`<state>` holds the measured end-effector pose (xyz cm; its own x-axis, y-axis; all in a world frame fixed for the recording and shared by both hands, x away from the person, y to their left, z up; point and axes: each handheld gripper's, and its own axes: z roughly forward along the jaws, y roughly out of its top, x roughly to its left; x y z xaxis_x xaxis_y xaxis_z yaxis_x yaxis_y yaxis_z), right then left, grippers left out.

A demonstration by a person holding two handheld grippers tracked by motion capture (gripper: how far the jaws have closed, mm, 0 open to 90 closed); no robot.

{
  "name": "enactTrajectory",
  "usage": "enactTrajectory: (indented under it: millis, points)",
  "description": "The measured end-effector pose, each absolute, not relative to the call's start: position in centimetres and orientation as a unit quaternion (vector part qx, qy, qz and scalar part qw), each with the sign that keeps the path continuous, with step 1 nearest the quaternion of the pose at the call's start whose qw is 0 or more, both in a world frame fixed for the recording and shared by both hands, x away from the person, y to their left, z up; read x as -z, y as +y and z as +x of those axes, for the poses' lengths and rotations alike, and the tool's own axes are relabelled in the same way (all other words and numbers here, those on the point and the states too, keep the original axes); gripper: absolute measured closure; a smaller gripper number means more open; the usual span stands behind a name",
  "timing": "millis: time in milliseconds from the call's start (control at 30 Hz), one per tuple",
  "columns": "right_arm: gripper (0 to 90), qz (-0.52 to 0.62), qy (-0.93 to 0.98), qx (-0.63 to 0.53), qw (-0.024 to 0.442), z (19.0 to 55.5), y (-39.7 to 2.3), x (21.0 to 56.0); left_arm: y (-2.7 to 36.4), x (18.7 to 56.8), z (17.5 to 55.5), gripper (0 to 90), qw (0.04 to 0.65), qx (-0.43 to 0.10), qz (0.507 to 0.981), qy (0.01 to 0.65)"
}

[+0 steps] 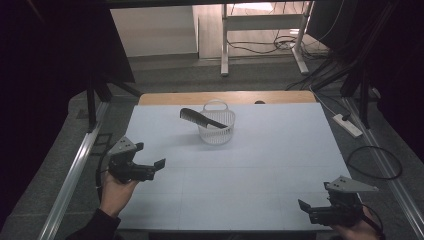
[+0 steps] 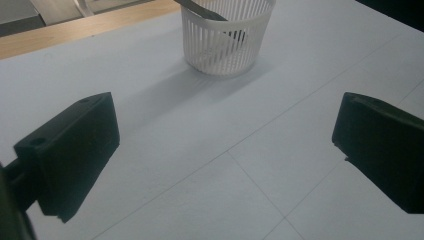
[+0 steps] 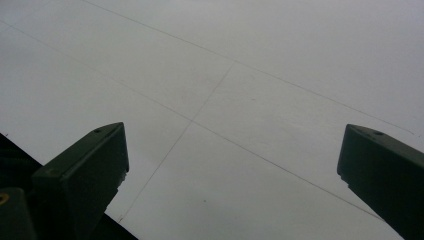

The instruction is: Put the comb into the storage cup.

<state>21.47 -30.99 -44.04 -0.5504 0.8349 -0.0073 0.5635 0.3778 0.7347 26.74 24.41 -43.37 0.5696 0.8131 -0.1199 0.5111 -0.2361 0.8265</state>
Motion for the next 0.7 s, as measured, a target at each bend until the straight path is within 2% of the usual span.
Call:
enactTrajectory:
  millis: [700]
  points:
    - [0.8, 0.434, 0.807, -0.352, 0.193, 21.5, -31.0, 44.0, 25.2, 43.5, 24.9, 0.0, 0.435, -0.173, 0.768, 0.437]
